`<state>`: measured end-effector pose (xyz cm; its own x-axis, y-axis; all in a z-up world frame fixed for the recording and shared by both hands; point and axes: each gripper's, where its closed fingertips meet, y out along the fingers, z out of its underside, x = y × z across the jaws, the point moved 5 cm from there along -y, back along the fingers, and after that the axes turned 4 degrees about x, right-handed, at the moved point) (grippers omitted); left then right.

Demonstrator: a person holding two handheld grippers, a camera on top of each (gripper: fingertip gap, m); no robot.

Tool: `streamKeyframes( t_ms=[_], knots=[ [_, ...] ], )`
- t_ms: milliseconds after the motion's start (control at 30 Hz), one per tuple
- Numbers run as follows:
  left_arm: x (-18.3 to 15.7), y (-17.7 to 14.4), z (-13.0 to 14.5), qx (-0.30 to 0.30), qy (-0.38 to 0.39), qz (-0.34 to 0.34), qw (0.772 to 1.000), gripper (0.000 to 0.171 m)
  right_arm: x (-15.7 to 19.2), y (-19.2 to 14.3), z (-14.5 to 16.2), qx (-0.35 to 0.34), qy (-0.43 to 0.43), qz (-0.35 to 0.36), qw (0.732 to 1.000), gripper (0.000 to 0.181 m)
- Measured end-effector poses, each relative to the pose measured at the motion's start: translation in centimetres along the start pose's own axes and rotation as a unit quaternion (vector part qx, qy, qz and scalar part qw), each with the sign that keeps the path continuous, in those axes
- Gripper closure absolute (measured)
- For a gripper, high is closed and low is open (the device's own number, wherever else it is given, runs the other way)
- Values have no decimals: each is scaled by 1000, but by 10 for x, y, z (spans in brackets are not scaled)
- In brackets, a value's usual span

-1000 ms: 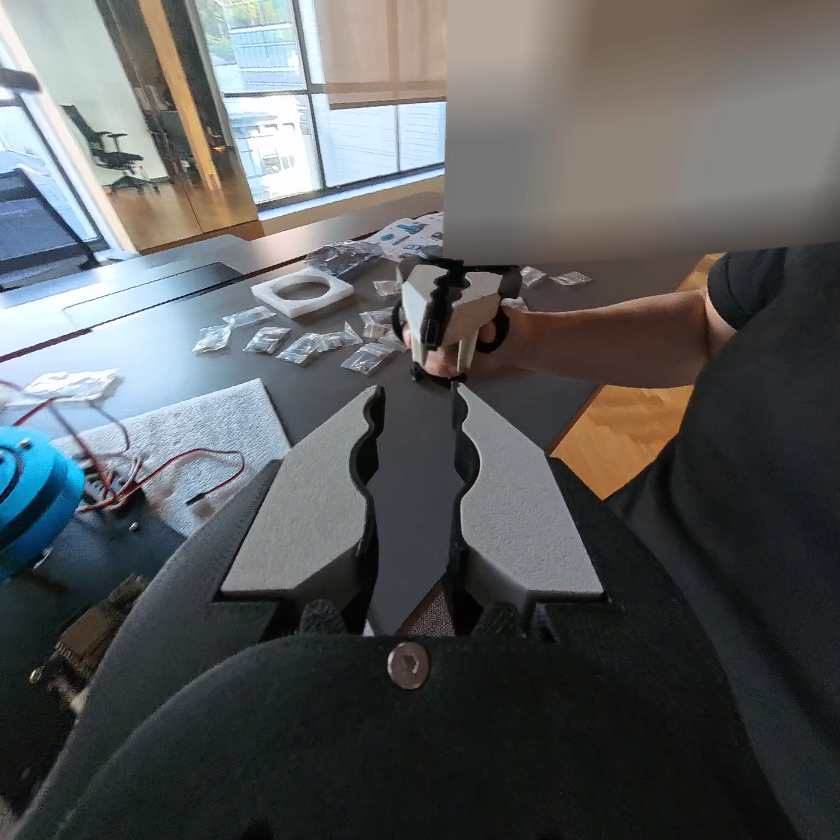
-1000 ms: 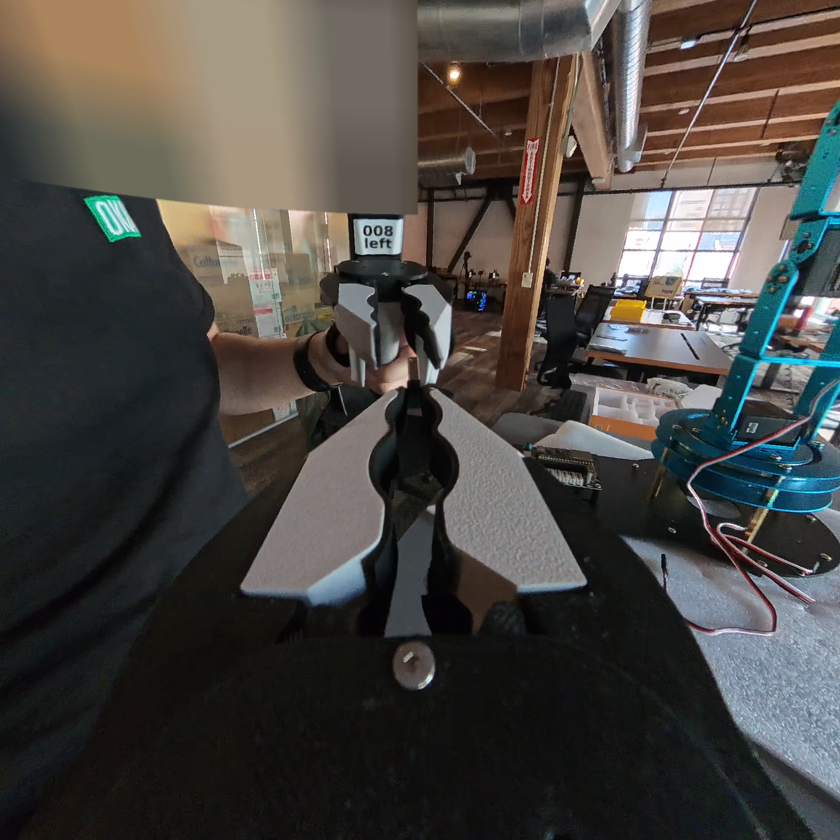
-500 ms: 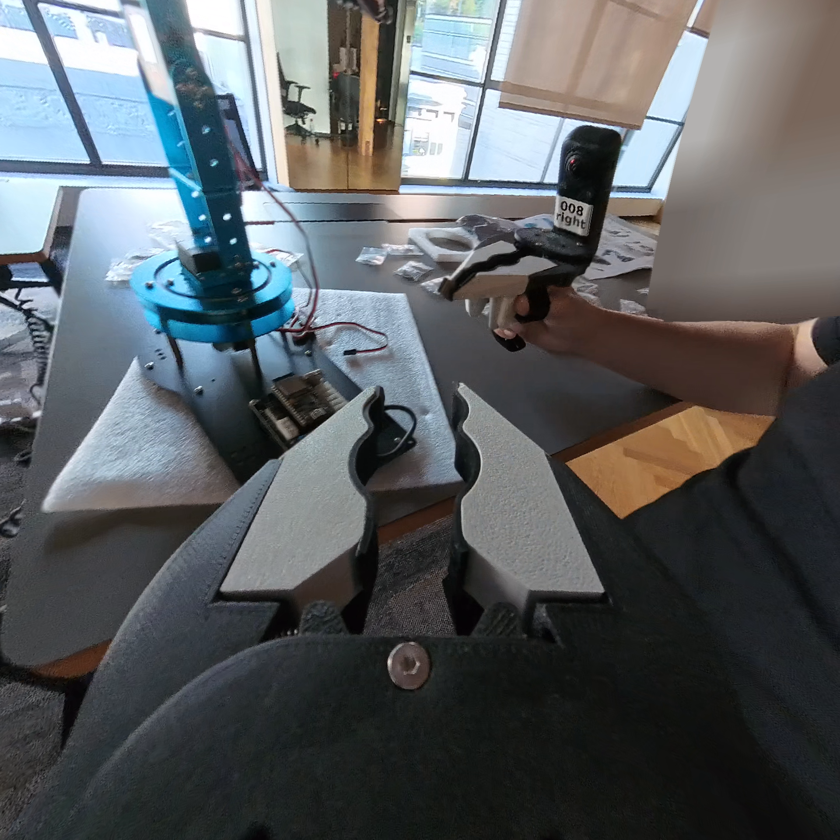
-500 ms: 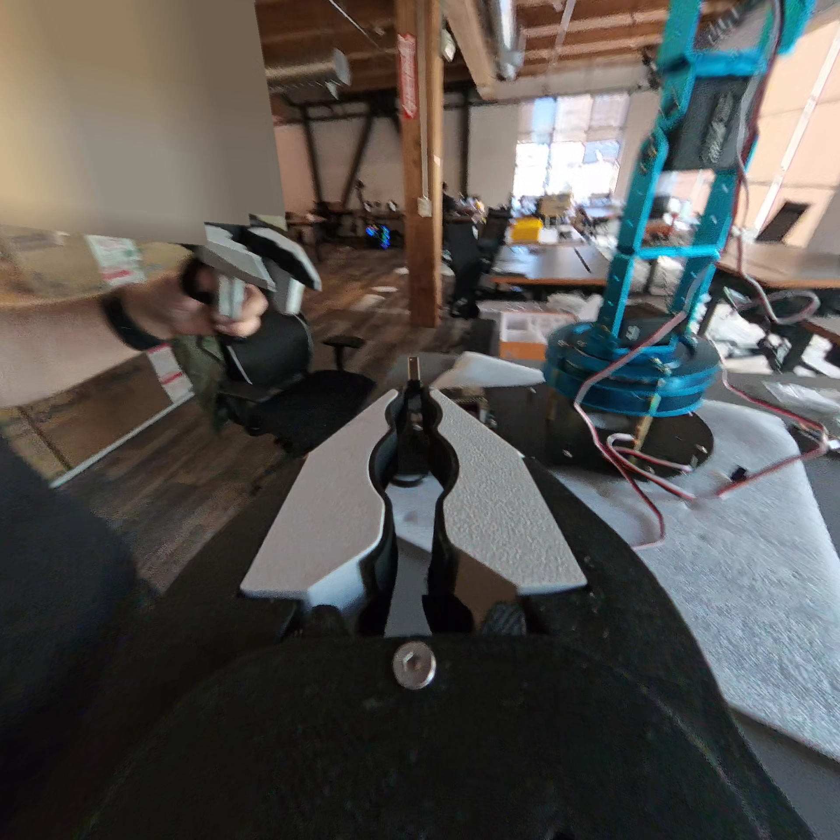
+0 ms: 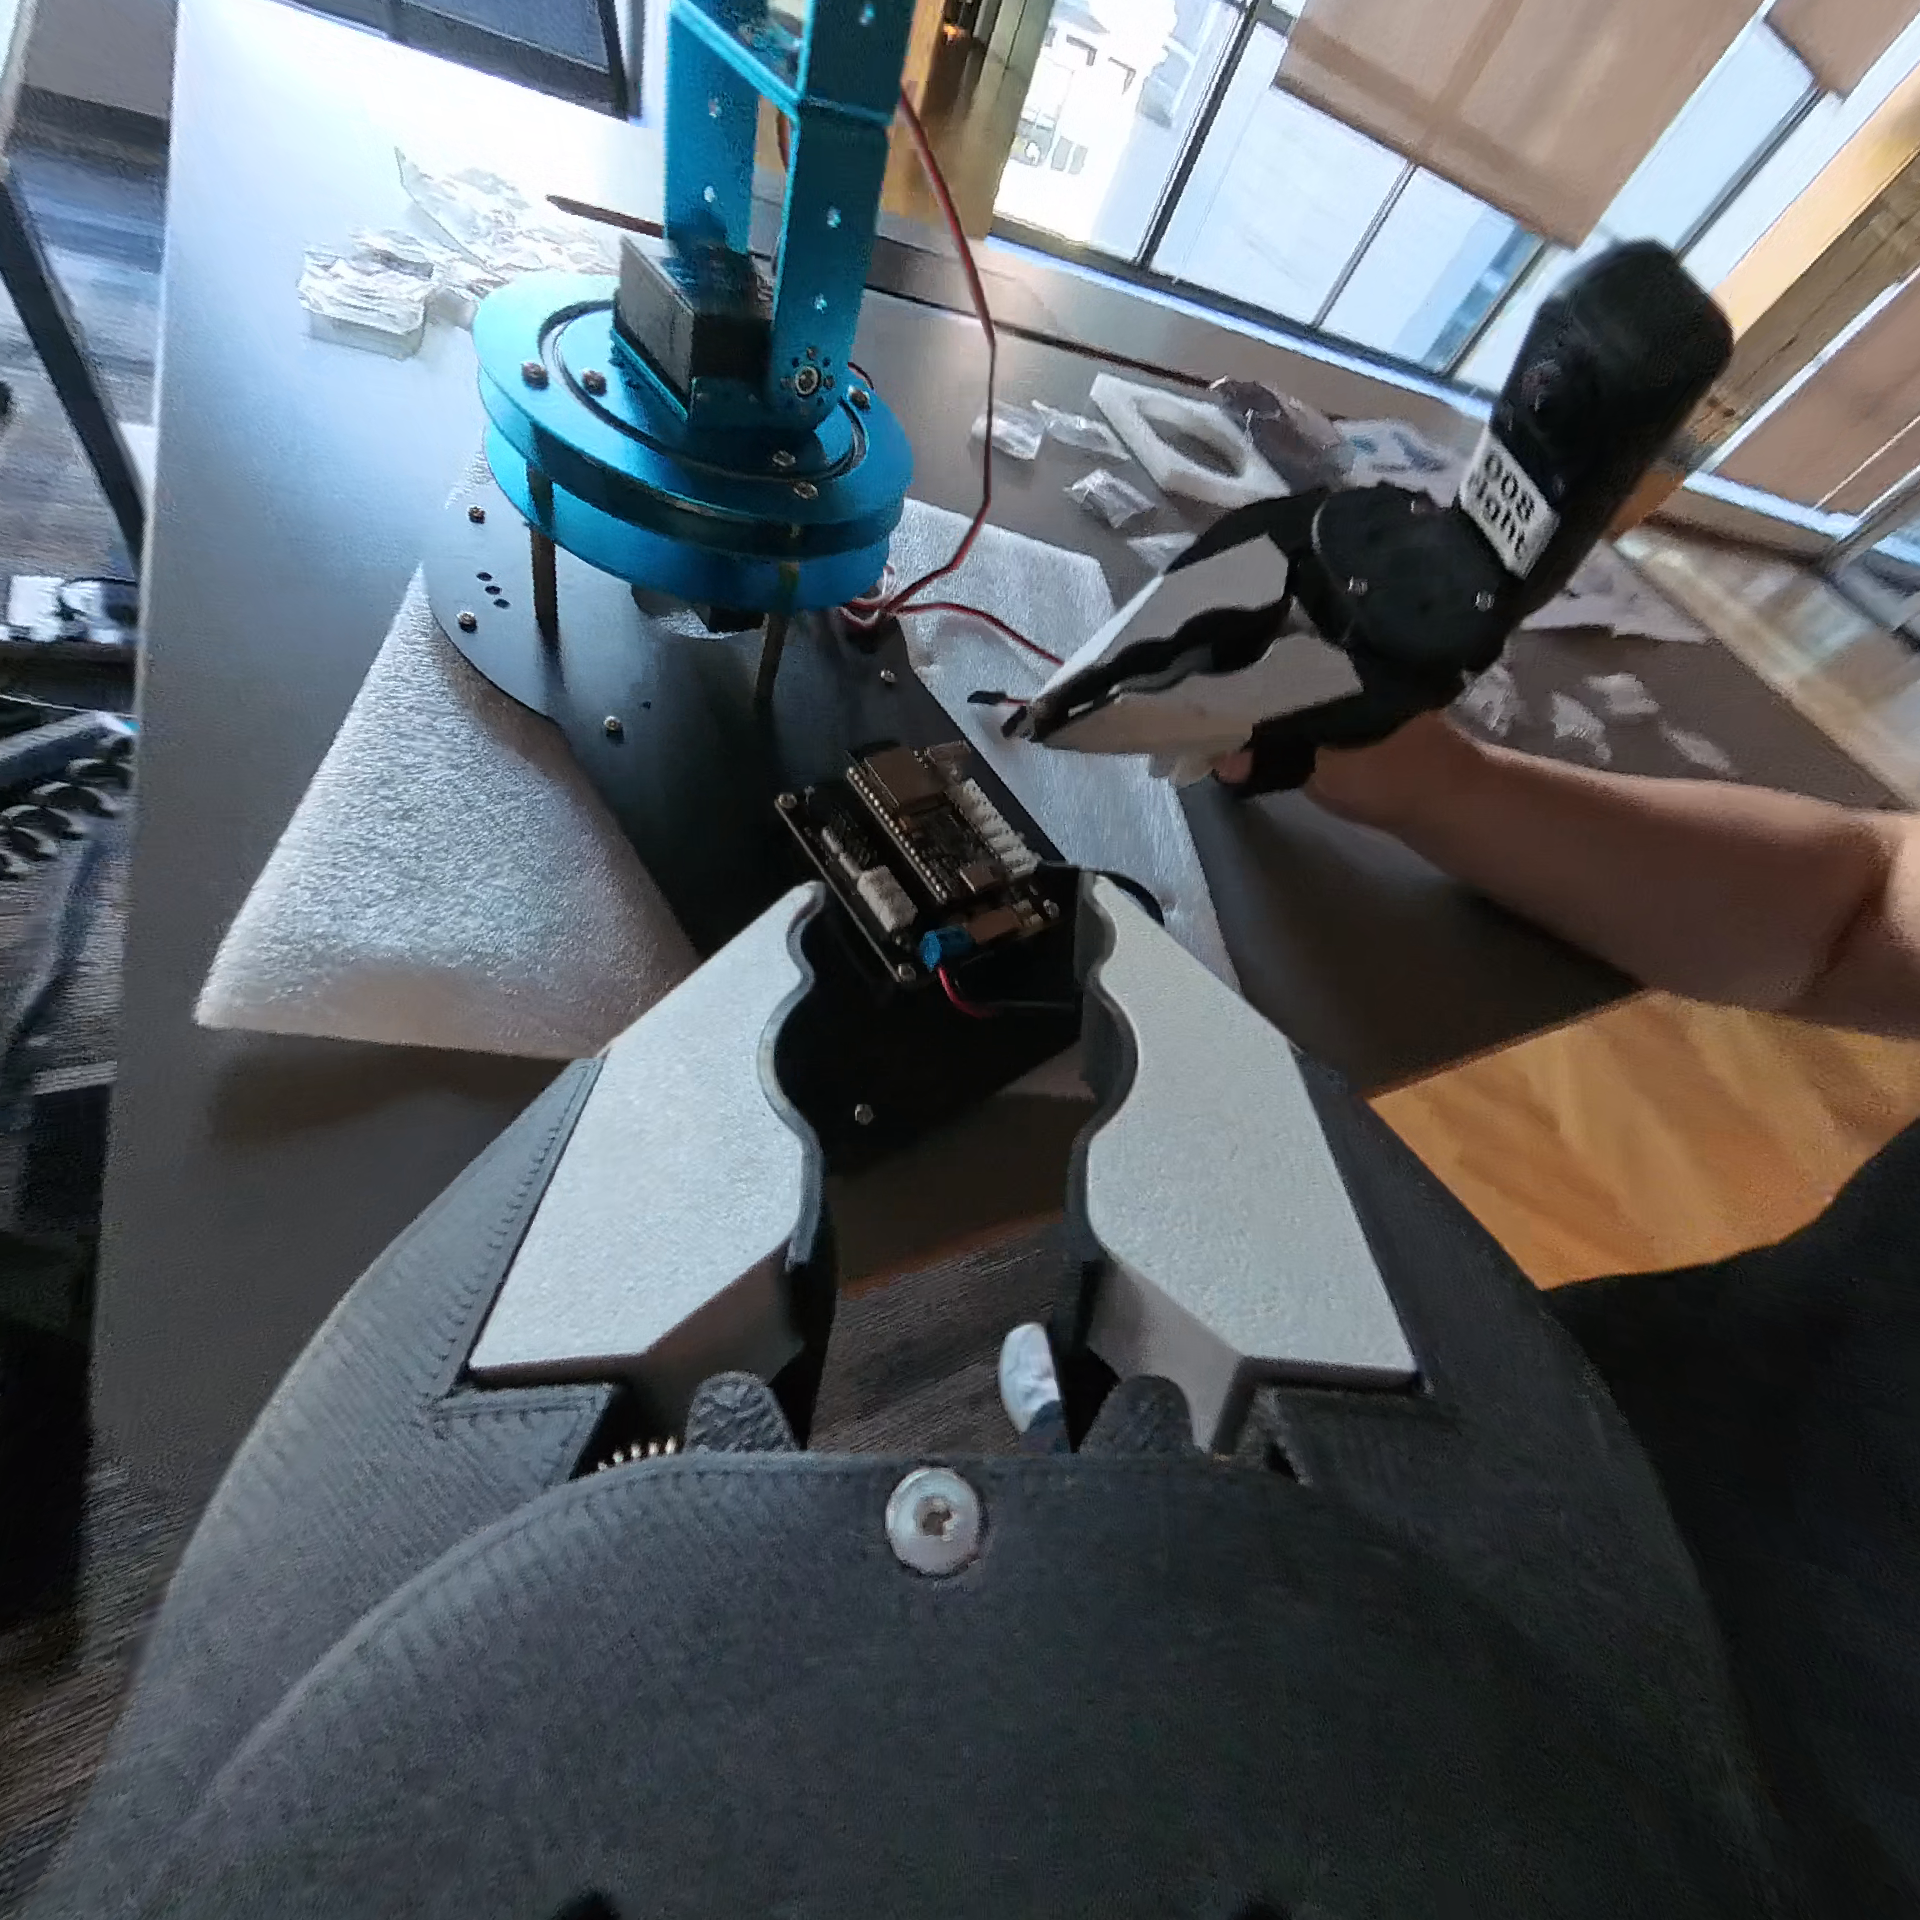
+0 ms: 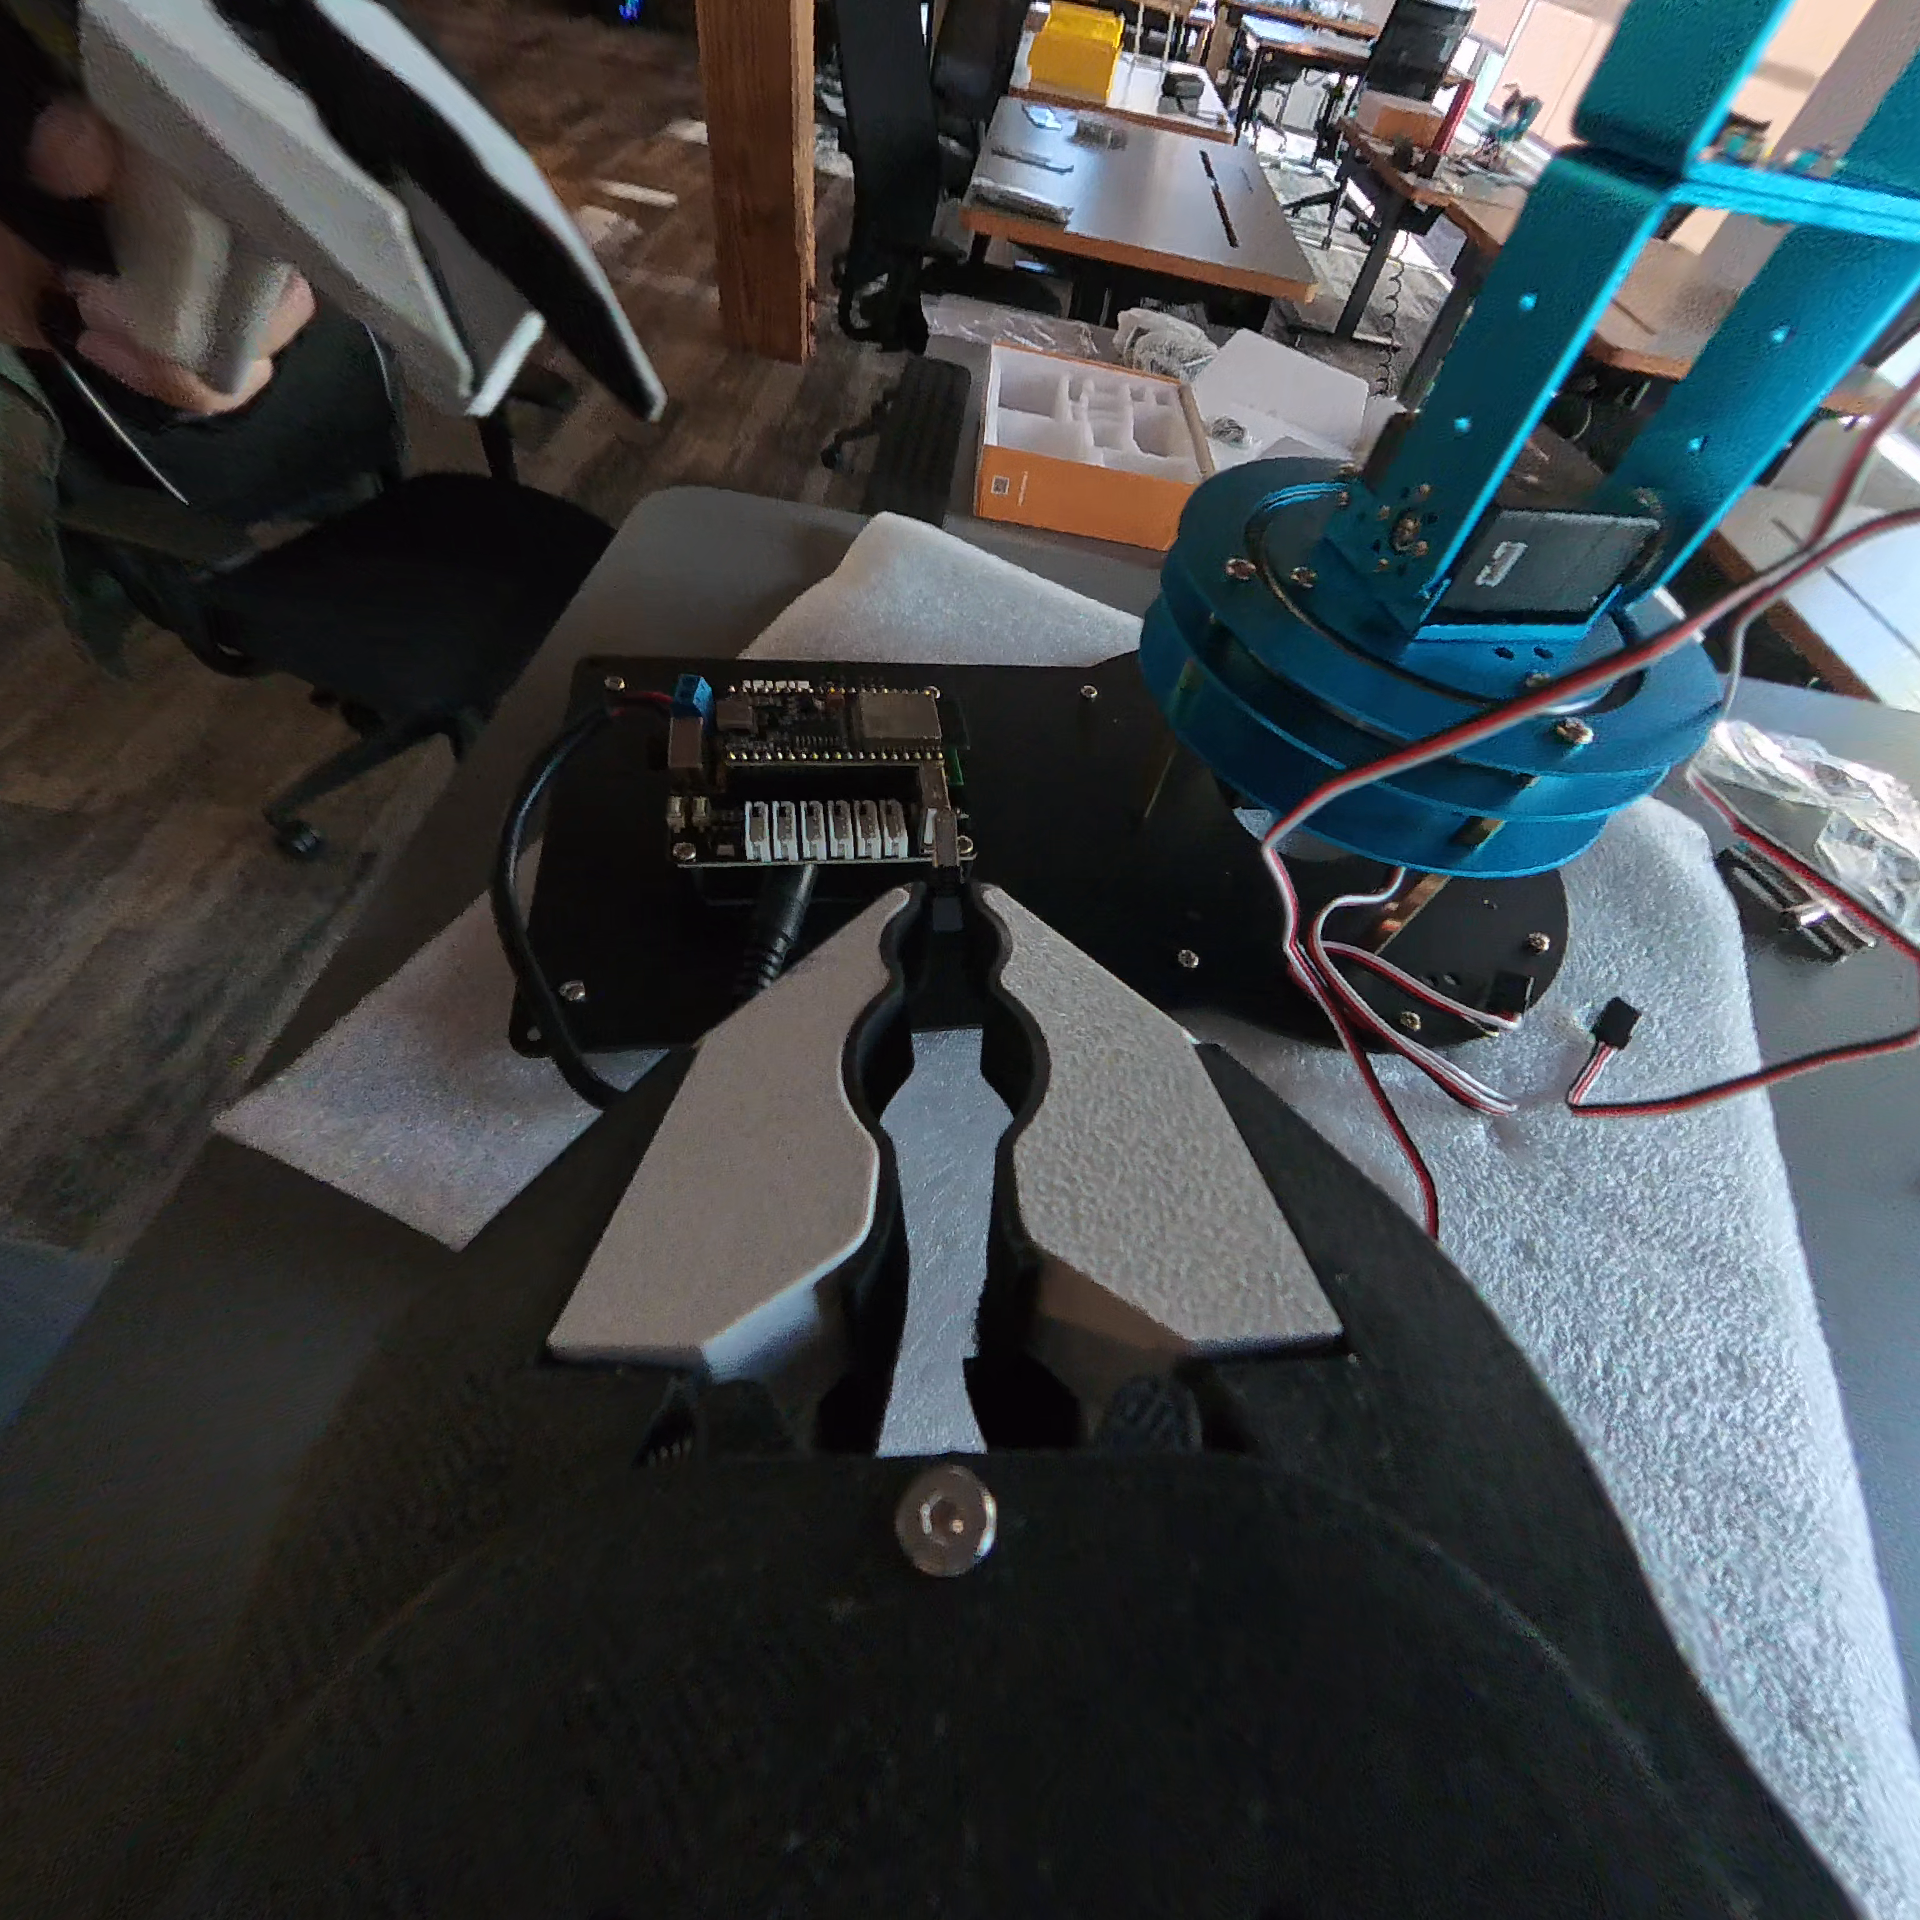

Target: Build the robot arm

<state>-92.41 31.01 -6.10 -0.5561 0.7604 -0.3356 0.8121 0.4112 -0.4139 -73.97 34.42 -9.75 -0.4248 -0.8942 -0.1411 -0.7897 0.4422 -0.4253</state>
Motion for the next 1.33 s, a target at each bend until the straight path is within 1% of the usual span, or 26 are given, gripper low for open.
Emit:
streamKeyframes(
  t_ms=[100,200,433,633,800,900,1000,1100,1233,1333],
  knots=[
    [8,13,-6,-7,-33,33,999,120,0,6,0,12,-12,3,1000,176],
    [10,19,-7,-5,-35,47,998,120,2,10,2,29,-9,-3,1000,176],
    [23,18,9,19,-31,17,999,120,-1,18,3,50,21,-23,998,176],
    [35,16,31,55,-21,-24,998,120,0,20,2,50,16,-29,998,176],
    [46,21,47,93,3,-65,994,124,-1,20,1,43,25,-35,998,176],
    [48,22,48,94,11,-72,993,130,-2,21,2,48,32,-43,997,176],
    [48,22,48,101,15,-62,993,130,-1,23,2,51,26,-41,998,175],
    [45,23,52,121,37,-57,990,131,-2,24,2,56,40,-51,996,176],
    [42,25,52,124,41,-45,990,137,-3,24,2,58,52,-62,995,176],
    [41,25,52,125,42,-31,991,143,-4,24,-1,80,31,-64,994,176]
  ],
)
